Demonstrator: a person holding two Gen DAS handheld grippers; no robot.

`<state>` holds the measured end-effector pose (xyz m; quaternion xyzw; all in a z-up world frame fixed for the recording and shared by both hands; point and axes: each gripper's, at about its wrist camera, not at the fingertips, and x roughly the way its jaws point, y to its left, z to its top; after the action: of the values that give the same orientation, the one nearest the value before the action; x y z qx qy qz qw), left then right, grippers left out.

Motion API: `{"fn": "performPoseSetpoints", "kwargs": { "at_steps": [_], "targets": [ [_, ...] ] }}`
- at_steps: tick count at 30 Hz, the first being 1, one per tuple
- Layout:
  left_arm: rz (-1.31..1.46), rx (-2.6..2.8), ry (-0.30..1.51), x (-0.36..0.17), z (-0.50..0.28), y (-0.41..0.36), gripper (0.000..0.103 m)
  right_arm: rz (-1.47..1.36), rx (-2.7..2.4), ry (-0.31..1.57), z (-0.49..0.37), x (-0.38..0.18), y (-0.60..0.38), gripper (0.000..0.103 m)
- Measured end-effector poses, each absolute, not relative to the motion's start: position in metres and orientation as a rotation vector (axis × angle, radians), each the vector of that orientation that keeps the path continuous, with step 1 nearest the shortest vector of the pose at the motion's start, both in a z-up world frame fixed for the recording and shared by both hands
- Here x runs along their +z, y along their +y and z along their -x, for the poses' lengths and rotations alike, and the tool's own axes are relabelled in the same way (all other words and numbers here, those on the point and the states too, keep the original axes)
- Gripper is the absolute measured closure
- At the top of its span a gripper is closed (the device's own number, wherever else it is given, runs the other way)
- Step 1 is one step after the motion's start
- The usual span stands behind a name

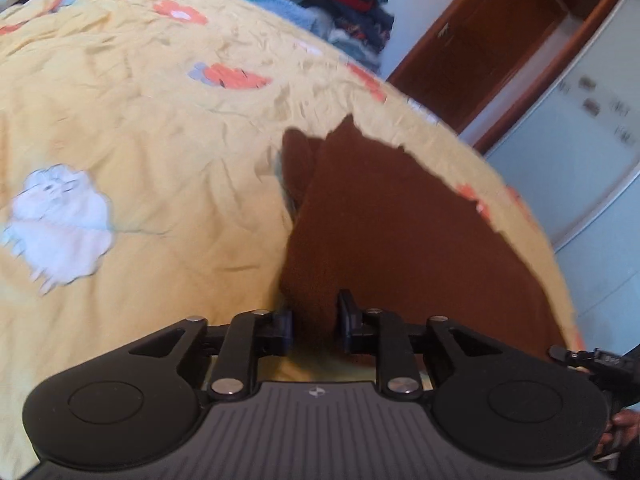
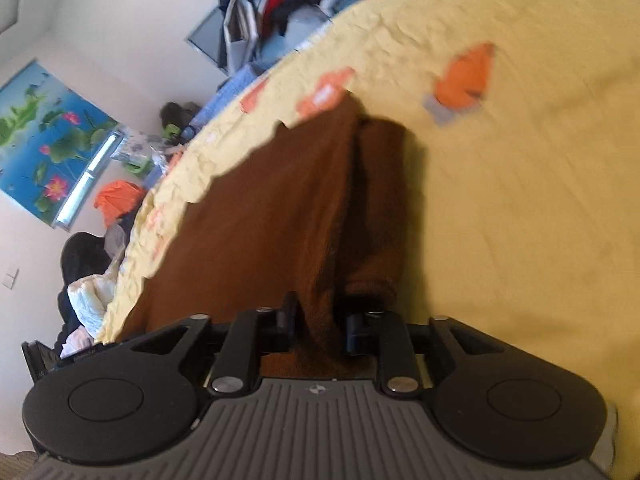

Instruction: Fold small clothes

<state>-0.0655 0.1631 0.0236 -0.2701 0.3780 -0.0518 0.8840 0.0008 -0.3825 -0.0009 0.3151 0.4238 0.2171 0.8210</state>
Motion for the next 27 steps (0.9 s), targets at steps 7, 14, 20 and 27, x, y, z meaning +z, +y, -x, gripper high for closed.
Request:
{"fn": "performPoseSetpoints", "kwargs": {
  "at_steps": [7, 14, 20, 27],
  "targets": [
    [0.474, 0.011, 0.541, 0.095, 0.007, 0.18, 0.008, -0.579, 0.344, 0.679, -0.067, 0.051, -0.399, 0.023],
    [0.228, 0.004, 0.826, 0.046, -0.153, 0.112, 0.026, -0.396, 0.351, 0.837, -0.187, 0.028, -0.34, 0.025],
    [0.122, -0.053, 0.76, 0.041, -0.166, 0.083, 0.096, -0.305, 0.436, 0.872, -0.194, 0.019, -0.312, 0.089],
    [0.042, 0.021, 0.73, 0.026, -0.151, 0.091, 0.093, -0.367, 0.403, 0.835, -0.198, 0.009, -0.323, 0.087]
  ]
}}
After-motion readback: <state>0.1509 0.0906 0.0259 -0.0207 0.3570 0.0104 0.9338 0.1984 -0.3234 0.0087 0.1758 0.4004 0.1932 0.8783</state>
